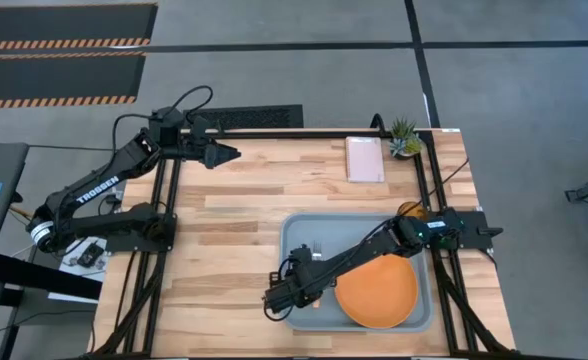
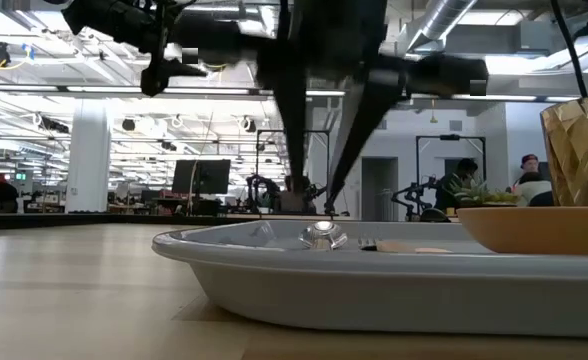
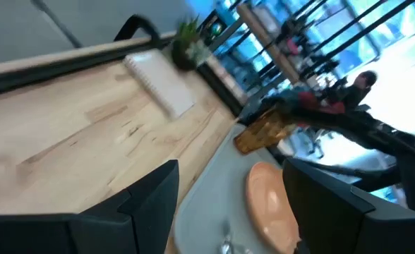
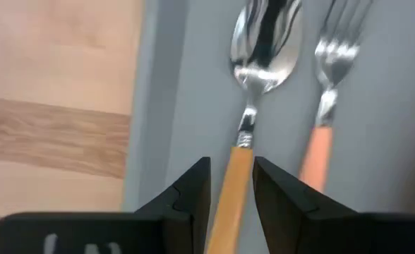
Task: Pick and place plate/cup/fork/spoon on tray
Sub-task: Return to Home Position
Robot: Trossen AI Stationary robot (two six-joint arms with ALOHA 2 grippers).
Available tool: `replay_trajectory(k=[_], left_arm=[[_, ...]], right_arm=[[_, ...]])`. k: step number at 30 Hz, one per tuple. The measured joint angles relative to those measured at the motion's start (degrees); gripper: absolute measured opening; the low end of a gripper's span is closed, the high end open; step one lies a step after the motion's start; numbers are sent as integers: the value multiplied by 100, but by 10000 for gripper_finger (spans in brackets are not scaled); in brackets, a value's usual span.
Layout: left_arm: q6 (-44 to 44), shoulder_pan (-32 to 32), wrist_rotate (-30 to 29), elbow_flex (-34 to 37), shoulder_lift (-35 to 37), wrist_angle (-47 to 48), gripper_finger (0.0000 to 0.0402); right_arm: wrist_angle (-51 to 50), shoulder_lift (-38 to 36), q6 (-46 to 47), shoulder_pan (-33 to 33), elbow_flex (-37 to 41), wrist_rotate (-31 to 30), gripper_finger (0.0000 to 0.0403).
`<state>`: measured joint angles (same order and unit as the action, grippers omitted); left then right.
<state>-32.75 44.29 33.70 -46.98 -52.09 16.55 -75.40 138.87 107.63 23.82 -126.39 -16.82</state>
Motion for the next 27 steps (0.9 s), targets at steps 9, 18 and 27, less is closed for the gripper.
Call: replay_trajectory(k=[9,18,27], left_arm=[[-652,-2,402,-4,223,-1886,240],[-697,-2,106,-7,580,-2279,240],[-145,0,1010,-4,621,-3235,240]], right_arm=[[-418,-1611,-1913,46,-1,-1831,125],[-371,-3763,-5936,132,-8,-3712,120],[-936,-5183,-7046,178,227,-3877,120]])
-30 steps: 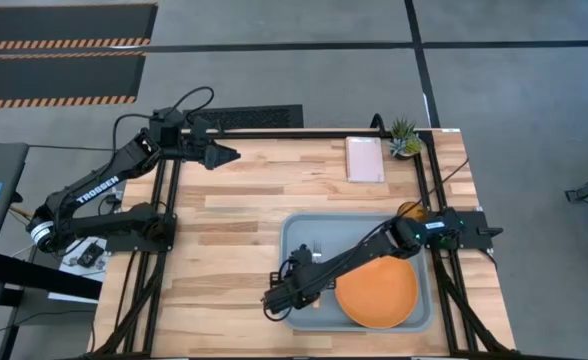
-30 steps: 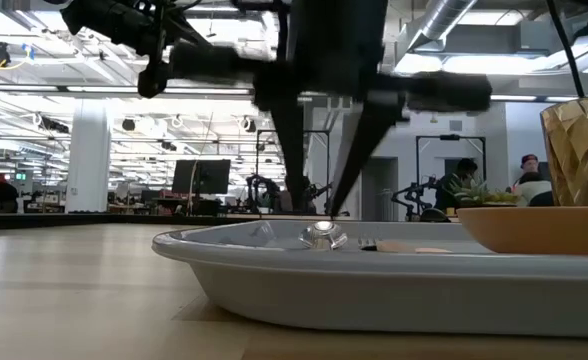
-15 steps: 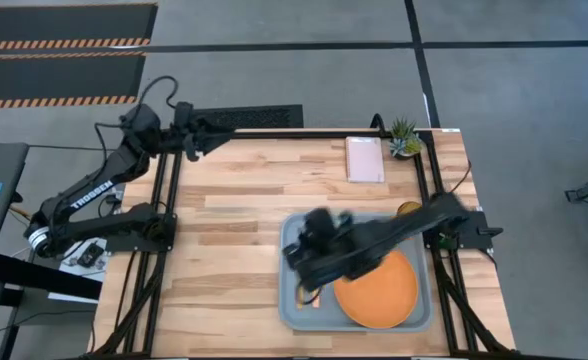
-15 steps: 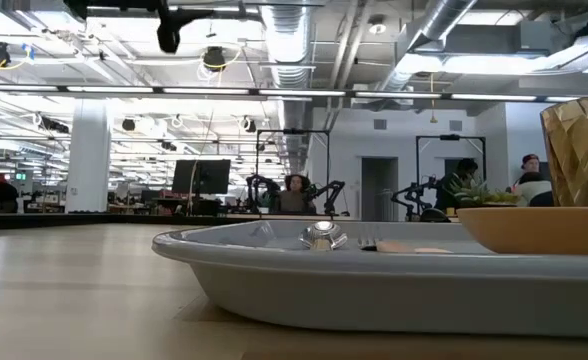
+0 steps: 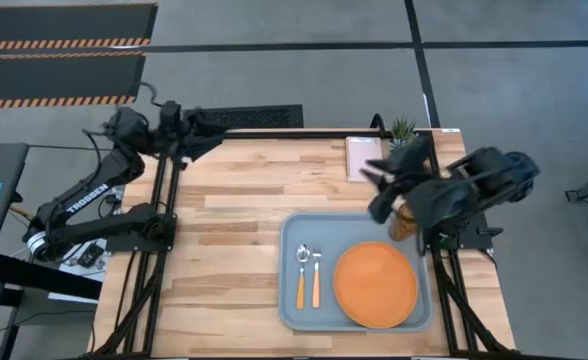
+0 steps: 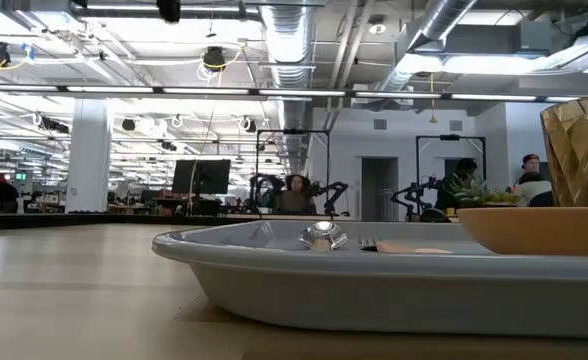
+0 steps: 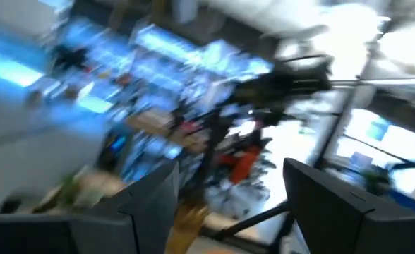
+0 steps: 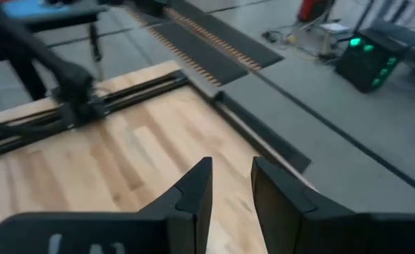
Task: Pick and place plate/cup/fork/spoon on tray
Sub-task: Return to Home Position
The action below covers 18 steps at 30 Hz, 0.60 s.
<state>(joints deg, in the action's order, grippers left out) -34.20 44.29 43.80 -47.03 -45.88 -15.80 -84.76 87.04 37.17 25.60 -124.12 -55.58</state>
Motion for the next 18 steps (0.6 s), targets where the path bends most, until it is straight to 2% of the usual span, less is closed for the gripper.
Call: replay_trajectory(k=[3,6,12,18], left_arm=[[-346,14,418,0,-40,-949,240],[-445,59,505,0,-58,-1248,240],[-105,55,207,0,-67,-1087,240],[488,32,-87,4,-58,-621,240]], right_arm=[[-130,-650,276,8,516,-175,120],[145,-1510,409,350,1397,-530,120],[1745,-3585,758,1458,4037,-1741,120],[3519,-5580,740,2303,6615,-2626,120]])
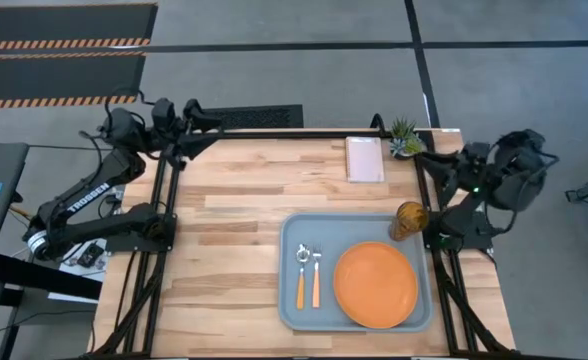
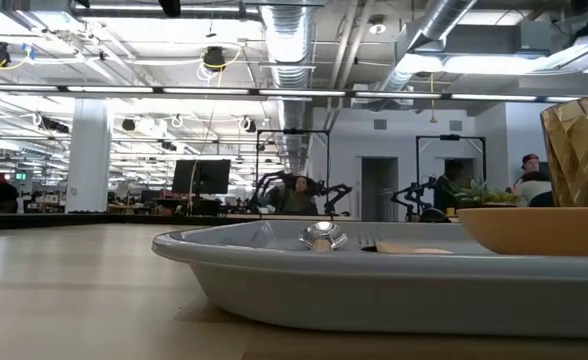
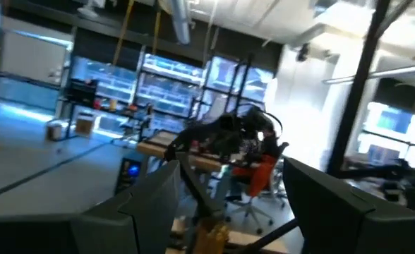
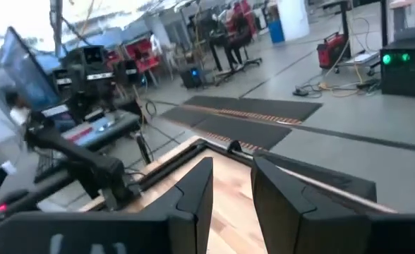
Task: Pick and place plate/cup/fork/spoon on tray
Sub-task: Return to Home Position
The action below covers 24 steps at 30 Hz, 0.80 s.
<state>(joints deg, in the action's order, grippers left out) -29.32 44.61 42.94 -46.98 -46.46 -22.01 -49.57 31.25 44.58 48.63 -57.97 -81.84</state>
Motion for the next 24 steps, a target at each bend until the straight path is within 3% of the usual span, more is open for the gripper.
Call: replay_trajectory(k=[4,6,9,14,19,24], left_arm=[[374,-249,-555,74,-4,445,240],[481,-440,-813,196,-7,467,240],[534,-730,-1040,378,-2,282,240],[778,-1201,-1224,634,-4,79,240],[750,-1482,-1184,1051,2,-518,240],[632,-1512,-1317,1448,17,-1027,240]], right_arm=[[941,-791,86,324,1288,-431,120],[1501,-1035,29,430,1769,-329,120],[2749,-1124,-721,552,2344,531,120],[5131,-1017,-2967,240,2925,2030,120],[6734,-1710,-3871,-1014,3694,3844,120],[6696,-2398,-3836,-2542,4081,5499,120]])
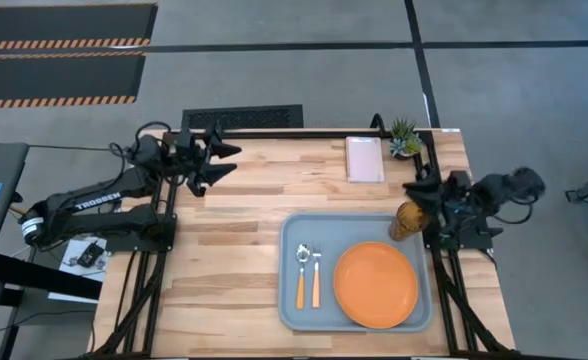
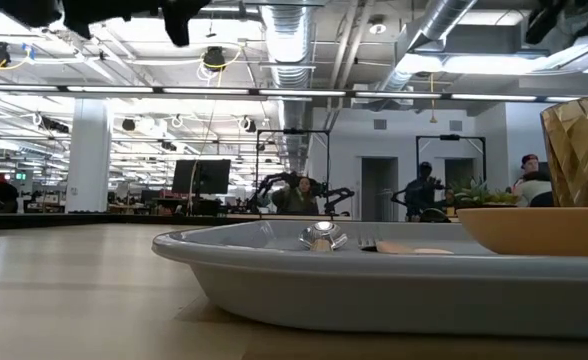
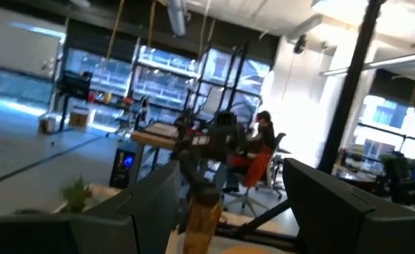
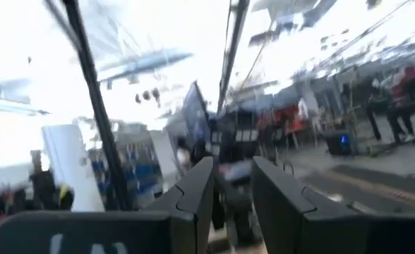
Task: Pick and place plate/cup/fork/spoon on tray
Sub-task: Return to Home Position
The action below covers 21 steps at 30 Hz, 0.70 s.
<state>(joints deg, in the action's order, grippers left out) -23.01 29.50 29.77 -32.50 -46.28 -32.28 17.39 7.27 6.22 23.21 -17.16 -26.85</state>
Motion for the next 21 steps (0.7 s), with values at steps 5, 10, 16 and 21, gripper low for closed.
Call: replay_trajectory(k=[5,10,16,21], left_arm=[[16,6,-82,520,119,-402,240],[33,-109,-48,1182,297,-1257,240],[85,-181,-62,1805,728,-1472,240],[75,-184,-120,2287,1137,-1505,240]], right_arm=[[-618,-447,425,-1015,359,885,120],[-152,-713,600,-1705,1115,1578,120],[816,-713,751,-2524,1662,2314,120],[1389,-714,748,-3210,1662,3082,120]])
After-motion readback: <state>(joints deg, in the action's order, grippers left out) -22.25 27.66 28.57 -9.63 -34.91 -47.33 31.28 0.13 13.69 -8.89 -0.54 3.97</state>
